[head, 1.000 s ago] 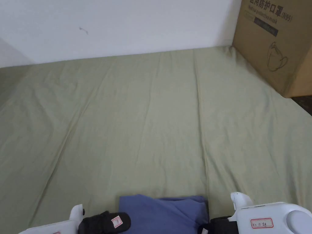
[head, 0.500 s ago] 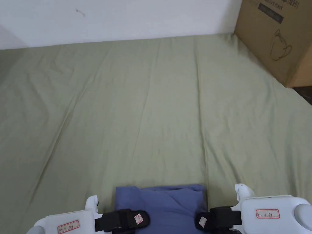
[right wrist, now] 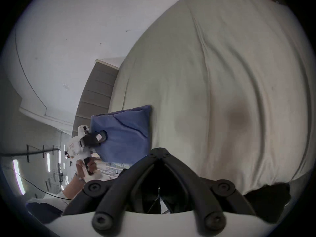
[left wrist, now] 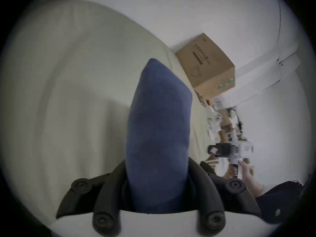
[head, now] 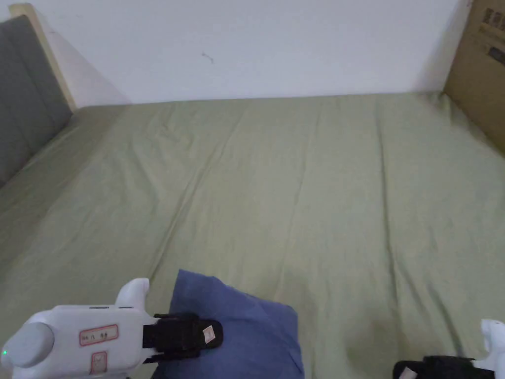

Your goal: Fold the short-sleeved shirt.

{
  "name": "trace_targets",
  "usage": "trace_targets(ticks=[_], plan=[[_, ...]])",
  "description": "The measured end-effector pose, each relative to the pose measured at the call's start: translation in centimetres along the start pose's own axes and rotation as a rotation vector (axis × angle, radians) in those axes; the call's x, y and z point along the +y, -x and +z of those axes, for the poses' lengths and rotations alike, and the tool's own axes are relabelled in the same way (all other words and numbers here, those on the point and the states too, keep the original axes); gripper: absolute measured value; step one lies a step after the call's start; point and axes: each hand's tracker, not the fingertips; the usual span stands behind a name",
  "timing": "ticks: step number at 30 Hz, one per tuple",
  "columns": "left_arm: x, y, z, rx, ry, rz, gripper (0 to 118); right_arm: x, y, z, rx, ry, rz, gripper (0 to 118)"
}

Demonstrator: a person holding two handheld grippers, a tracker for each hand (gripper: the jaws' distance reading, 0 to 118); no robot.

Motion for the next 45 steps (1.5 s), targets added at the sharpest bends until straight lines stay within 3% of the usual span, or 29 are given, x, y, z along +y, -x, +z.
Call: trace_targets(ticks=[3, 9, 14, 18, 20, 21, 23, 27, 33, 35, 38, 41, 45], plan=[[2.5, 2.8, 5.4, 0.162, -0.043, -0.018, 25, 0.3, 2.2, 0.4, -0.059, -0.024, 0.093, 0], [6.4, 7.9, 12.4, 0.512, -0.046, -0.030, 25, 0.7, 5.3, 0.2, -0.039, -0.039, 0.111, 0], [8.9, 10.3, 12.5, 0.859, 0.036, -0.182, 25, 0.8, 6.7, -0.7, -0.083, -0.019, 0.138, 0], [9.7, 11.8, 11.5, 1.023, 0.081, -0.305, 26, 0.8, 7.1, -1.2, -0.094, -0.004, 0.135, 0], [9.7, 12.3, 10.8, 1.094, 0.124, -0.384, 39, 0.8, 7.1, -1.3, -0.099, 0.001, 0.128, 0], [9.6, 12.5, 10.4, 1.125, 0.156, -0.414, 58, 0.8, 7.2, -1.4, -0.103, 0.003, 0.126, 0], [9.8, 13.0, 10.2, 1.214, 0.173, -0.471, 80, 1.0, 7.2, -1.5, -0.113, 0.003, 0.128, 0], [10.5, 13.3, 11.9, 1.239, 0.064, -0.467, 83, 1.4, 7.1, -1.4, -0.112, -0.006, 0.128, 0], [9.5, 9.8, 13.1, 1.089, -0.051, -0.356, 94, 1.8, 7.4, -1.2, -0.107, -0.032, 0.136, 0], [8.5, 7.8, 12.2, 1.014, -0.062, -0.330, 90, 1.8, 7.6, -0.8, -0.105, -0.048, 0.149, 0], [7.1, 5.0, 9.9, 0.784, -0.048, -0.270, 82, 1.8, 8.0, -0.1, -0.106, -0.058, 0.168, 0], [4.7, 0.9, 6.6, 0.671, -0.135, -0.261, 4, 2.0, 8.5, 0.4, -0.147, -0.055, 0.177, 0], [2.3, -5.8, 3.1, 0.476, -0.238, -0.213, 1, 2.7, 9.9, 1.5, -0.202, -0.070, 0.215, 0]])
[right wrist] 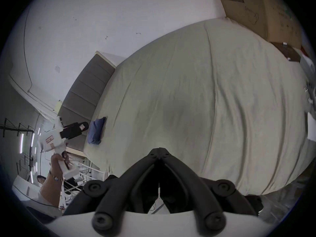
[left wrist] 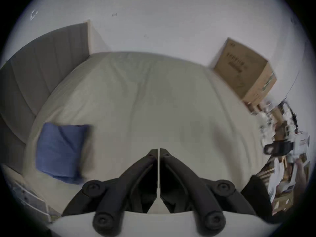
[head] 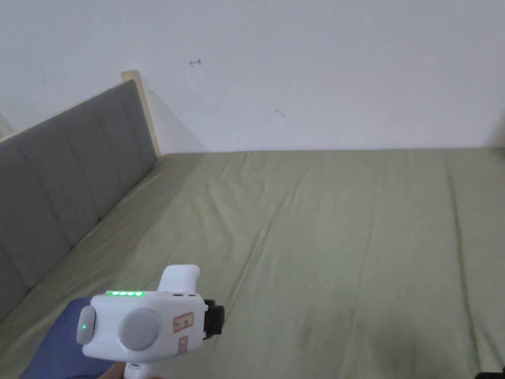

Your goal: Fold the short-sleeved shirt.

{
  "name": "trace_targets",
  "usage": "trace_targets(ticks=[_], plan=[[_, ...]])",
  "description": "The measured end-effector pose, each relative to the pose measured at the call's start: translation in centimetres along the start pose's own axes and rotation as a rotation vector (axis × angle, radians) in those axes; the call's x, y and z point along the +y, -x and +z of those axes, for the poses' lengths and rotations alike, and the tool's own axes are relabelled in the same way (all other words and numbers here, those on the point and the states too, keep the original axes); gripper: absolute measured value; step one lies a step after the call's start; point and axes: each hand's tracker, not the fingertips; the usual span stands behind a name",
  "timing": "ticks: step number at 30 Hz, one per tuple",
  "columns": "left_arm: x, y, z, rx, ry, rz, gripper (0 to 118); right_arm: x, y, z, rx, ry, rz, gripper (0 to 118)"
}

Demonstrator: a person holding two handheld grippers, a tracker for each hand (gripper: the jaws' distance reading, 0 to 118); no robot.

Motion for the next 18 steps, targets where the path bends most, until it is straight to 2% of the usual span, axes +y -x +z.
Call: trace_targets(ticks=[4, 8, 11, 14, 17, 18], plan=[[1.2, -7.6, 2.7, -0.011, -0.190, -0.036, 0, 1.8, 1.3, 2.7, -0.005, -0.126, 0.036, 0], [3.4, -13.6, 5.8, -0.019, -0.376, -0.072, 1, 3.3, 4.4, 7.3, -0.038, -0.416, 0.161, 0], [4.7, -16.6, 7.8, 0.046, -0.517, -0.126, 1, 3.2, 6.8, 10.8, -0.026, -0.654, 0.281, 0], [4.7, -18.7, 9.5, 0.103, -0.649, -0.139, 1, 2.6, 8.1, 12.3, -0.107, -0.847, 0.390, 0], [3.9, -19.9, 10.4, 0.119, -0.743, -0.166, 2, 2.1, 8.7, 12.4, -0.216, -0.957, 0.442, 0], [3.5, -20.1, 10.7, 0.083, -0.767, -0.182, 11, 2.1, 8.8, 12.0, -0.256, -0.969, 0.459, 0]])
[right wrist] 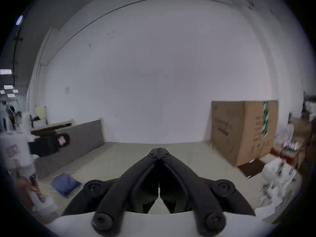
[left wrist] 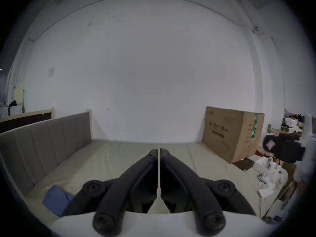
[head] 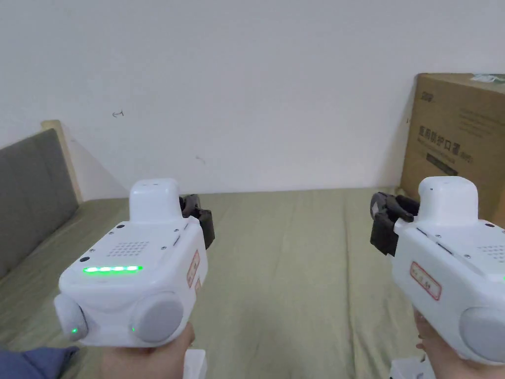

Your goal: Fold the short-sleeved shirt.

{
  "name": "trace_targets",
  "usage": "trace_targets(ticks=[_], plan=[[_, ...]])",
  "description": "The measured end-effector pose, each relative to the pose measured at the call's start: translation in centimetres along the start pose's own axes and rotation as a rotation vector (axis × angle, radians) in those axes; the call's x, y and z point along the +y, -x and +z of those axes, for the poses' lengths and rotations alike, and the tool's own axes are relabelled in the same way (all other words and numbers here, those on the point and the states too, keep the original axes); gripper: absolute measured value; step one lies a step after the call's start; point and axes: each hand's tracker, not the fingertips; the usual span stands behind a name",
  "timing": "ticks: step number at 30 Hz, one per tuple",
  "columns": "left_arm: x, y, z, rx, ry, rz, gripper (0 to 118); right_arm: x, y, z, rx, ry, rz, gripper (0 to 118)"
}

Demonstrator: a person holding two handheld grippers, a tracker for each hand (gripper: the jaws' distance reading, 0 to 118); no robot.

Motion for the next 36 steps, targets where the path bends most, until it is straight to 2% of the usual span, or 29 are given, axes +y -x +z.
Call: trace_targets(ticks=[1, 2, 3, 5, 6, 7, 9, 10, 12, 20, 36], plan=[[0.0, -0.2, 0.3, -0.022, -0.008, -0.006, 25, -0.1, 0.2, -0.2, -0.019, 0.004, 0.024, 2], [-0.1, -0.6, 0.5, -0.011, -0.007, -0.031, 42, -0.5, 0.3, -0.2, -0.045, -0.011, 0.038, 13], [-0.2, -1.0, 0.6, 0.001, -0.015, -0.063, 49, -0.8, 0.4, -0.2, -0.080, -0.033, 0.053, 19], [-0.4, -1.2, 0.6, -0.019, -0.015, -0.070, 60, -1.3, 0.4, -0.3, -0.080, -0.044, 0.036, 33], [-0.5, -1.3, 0.7, -0.019, -0.016, -0.068, 80, -1.4, 0.2, -0.4, -0.078, -0.041, 0.022, 60], [-0.5, -1.4, 0.7, -0.014, -0.018, -0.067, 89, -1.5, 0.1, -0.4, -0.078, -0.039, 0.007, 71], [-0.6, -1.6, 0.8, 0.006, -0.025, -0.071, 105, -1.4, -0.1, -0.6, -0.082, -0.032, -0.015, 78], [-0.7, -1.6, 0.9, 0.012, -0.029, -0.070, 108, -1.5, -0.2, -0.7, -0.086, -0.021, -0.018, 87], [-0.8, -1.7, 1.0, 0.034, -0.039, -0.074, 108, -1.5, -0.2, -1.1, -0.106, 0.007, -0.025, 118], [-1.3, -1.4, 0.9, 0.065, -0.030, -0.088, 108, -1.4, -0.5, -1.2, -0.134, 0.009, -0.018, 118], [-1.5, -1.1, -0.3, 0.086, 0.037, -0.039, 108, -1.4, -0.1, -1.4, -0.102, 0.038, -0.005, 118]])
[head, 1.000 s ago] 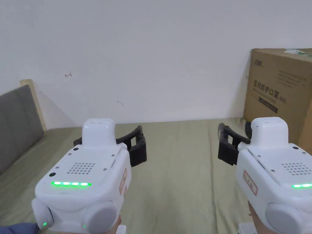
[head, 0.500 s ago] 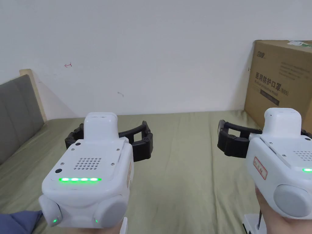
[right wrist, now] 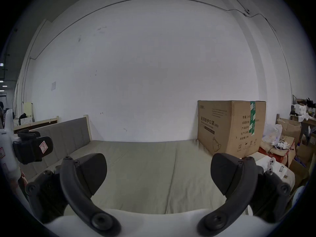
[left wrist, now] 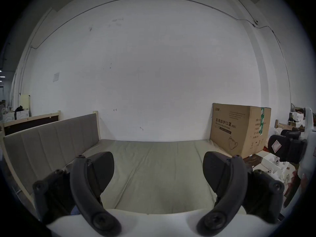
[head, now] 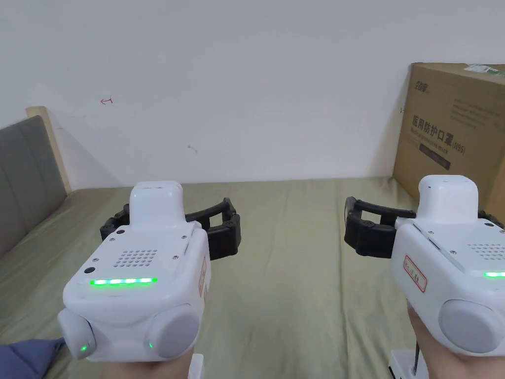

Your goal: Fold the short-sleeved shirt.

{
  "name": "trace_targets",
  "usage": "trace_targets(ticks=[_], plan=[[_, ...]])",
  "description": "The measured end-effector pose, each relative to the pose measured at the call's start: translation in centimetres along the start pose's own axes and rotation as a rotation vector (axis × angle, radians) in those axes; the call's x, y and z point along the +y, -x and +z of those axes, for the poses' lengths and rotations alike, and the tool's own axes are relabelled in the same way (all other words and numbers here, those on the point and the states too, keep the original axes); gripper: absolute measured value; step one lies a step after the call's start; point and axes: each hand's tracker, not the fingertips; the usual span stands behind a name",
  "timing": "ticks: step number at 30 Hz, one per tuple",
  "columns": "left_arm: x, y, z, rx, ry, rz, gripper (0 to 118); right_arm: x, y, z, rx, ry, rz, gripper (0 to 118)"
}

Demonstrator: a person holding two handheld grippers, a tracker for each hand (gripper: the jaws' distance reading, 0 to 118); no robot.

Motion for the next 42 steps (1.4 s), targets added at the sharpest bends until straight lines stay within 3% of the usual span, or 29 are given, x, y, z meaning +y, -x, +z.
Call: trace_targets(ticks=[13, 16, 28, 42], plan=[[-0.6, 0.2, -0.4, -0.012, 0.006, 0.015, 109, -0.8, 0.6, -0.6, 0.008, 0.030, 0.022, 118], [-0.7, 0.4, -0.5, -0.004, 0.000, 0.018, 118, -0.9, 0.8, -0.6, 0.005, 0.030, 0.028, 118], [-1.0, 0.3, -1.5, 0.070, 0.016, -0.010, 118, -1.1, 1.0, -0.9, 0.010, 0.048, 0.013, 118], [-1.0, -0.3, -1.3, 0.020, 0.029, 0.006, 118, -1.4, 0.8, -1.0, 0.010, 0.067, 0.007, 118]])
